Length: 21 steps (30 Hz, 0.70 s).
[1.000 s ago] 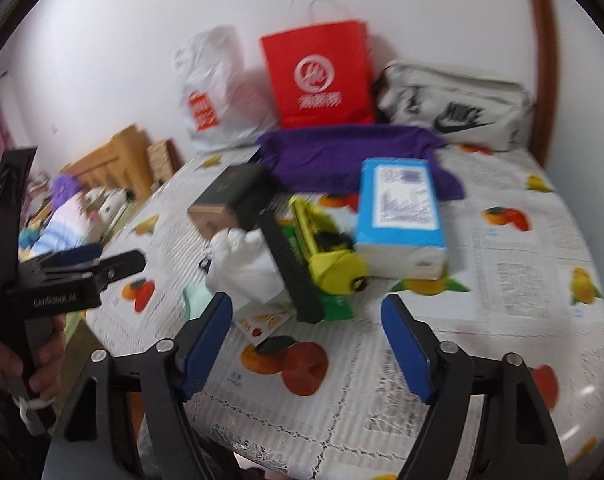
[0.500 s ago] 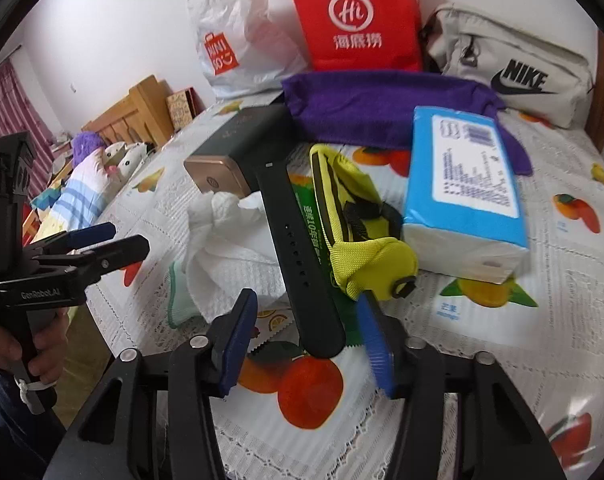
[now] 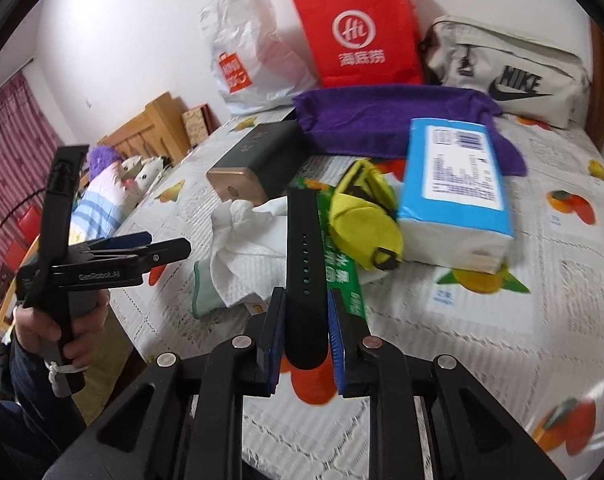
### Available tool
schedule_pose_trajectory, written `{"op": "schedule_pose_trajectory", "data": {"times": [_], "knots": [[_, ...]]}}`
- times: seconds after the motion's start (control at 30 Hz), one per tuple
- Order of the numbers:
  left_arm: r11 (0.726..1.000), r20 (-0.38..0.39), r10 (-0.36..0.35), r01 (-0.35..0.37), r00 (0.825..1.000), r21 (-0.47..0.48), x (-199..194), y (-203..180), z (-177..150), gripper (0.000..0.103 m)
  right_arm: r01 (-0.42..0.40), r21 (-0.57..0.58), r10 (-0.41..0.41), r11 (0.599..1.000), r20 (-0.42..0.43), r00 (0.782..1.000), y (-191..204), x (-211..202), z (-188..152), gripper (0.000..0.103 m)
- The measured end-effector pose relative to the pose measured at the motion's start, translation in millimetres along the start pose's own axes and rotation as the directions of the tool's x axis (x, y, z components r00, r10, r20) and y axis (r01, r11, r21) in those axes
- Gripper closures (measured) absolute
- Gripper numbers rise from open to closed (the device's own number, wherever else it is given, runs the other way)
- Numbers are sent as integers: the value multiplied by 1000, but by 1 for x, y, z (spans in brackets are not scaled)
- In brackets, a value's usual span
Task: Organize soft objects
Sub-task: 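Reach the right tool to the black watch strap and close on it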
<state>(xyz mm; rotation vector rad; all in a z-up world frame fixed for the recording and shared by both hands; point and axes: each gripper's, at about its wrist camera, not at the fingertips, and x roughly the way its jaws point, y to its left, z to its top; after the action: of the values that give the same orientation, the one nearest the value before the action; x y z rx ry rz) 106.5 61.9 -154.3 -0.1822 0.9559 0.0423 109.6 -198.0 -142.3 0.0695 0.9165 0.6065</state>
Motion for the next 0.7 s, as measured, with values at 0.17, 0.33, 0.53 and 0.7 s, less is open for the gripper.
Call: {"op": "schedule_pose_trajectory", "data": {"times": [0.17,0.33,0.53,0.7], "knots": [[1000,-3,2,-2,1000,0,2,0,0,0,44,15,-45,999,32,999,-10,-24,-13,83],[1000,-7,12,-12,1000,-2,5,1,-1,0,116,25,-117,993,9,993,-27,-34,-33,96],[999,-22,26,-26,999,18,12,-5,0,0,120,48,-119,992,-34,992,-42,-11,-47,92],[999,-17,37,-36,999,37,10,-6,0,0,63,4,-63,998,-10,998,-32,5,-38,52]]}}
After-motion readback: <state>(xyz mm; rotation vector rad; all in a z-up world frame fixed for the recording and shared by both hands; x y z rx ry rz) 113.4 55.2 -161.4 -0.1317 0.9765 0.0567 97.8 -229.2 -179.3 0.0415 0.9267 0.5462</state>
